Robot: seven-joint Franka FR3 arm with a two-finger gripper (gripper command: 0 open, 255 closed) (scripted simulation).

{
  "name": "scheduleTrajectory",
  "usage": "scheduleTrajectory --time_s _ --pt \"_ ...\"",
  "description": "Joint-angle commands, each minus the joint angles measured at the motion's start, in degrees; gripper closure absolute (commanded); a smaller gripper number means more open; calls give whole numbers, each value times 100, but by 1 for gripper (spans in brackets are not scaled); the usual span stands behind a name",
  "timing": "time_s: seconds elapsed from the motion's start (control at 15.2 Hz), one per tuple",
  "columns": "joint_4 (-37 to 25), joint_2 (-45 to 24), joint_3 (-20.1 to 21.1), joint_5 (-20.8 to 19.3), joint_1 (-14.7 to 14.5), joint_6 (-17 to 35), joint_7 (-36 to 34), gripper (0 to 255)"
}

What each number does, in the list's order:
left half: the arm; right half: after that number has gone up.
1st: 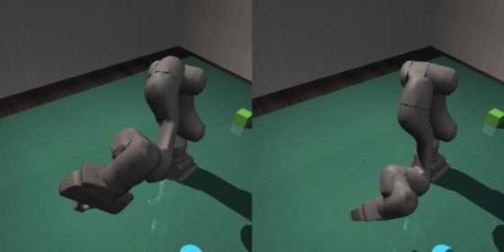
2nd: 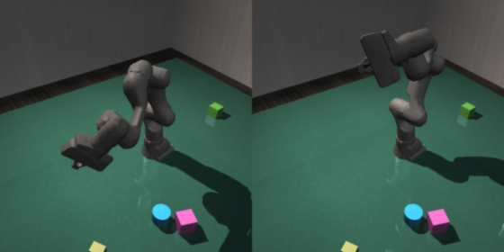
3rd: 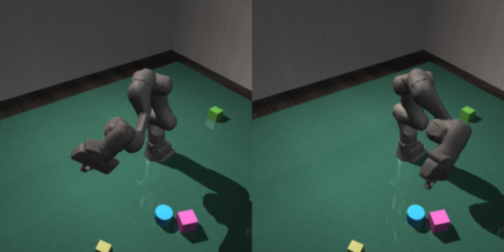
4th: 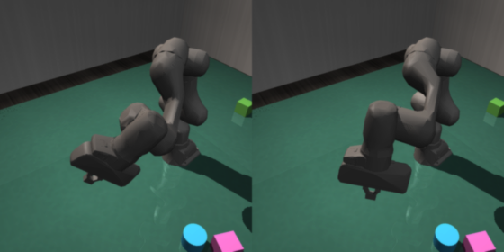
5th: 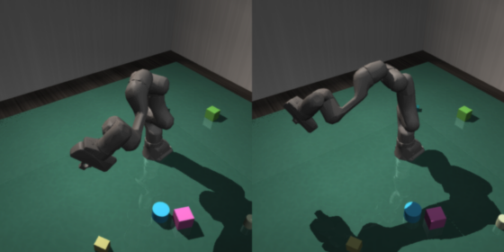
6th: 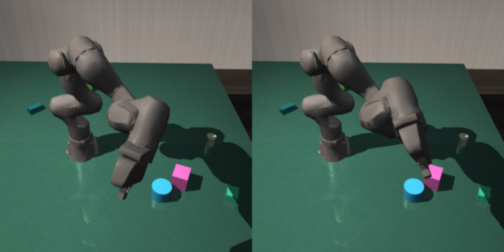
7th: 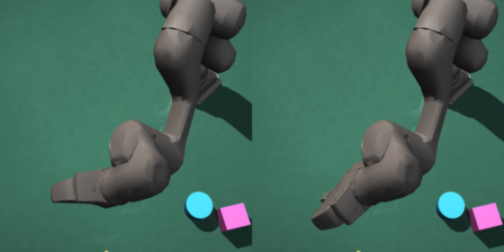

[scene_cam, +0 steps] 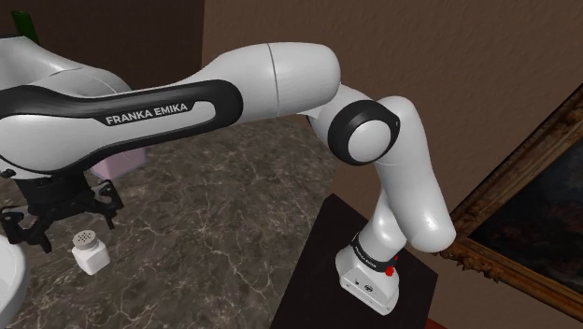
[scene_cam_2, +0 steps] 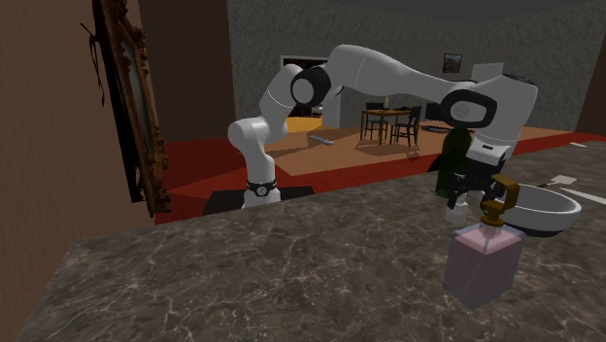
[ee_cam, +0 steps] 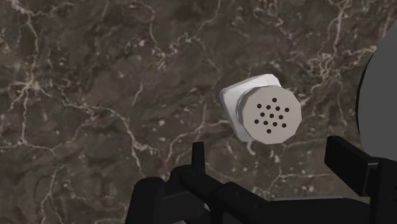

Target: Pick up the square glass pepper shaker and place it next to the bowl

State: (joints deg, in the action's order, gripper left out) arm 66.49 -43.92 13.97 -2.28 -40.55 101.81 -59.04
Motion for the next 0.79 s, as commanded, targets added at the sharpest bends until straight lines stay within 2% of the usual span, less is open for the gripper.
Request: scheduleTrajectory --time_s 0.0,0.26,0.73 --pt "0 0 0 0 0 0 0 0" --pt "-919 -110 -5 -8 -45 -805 8 0" --pt "-920 -110 -5 -8 -45 -805 8 0"
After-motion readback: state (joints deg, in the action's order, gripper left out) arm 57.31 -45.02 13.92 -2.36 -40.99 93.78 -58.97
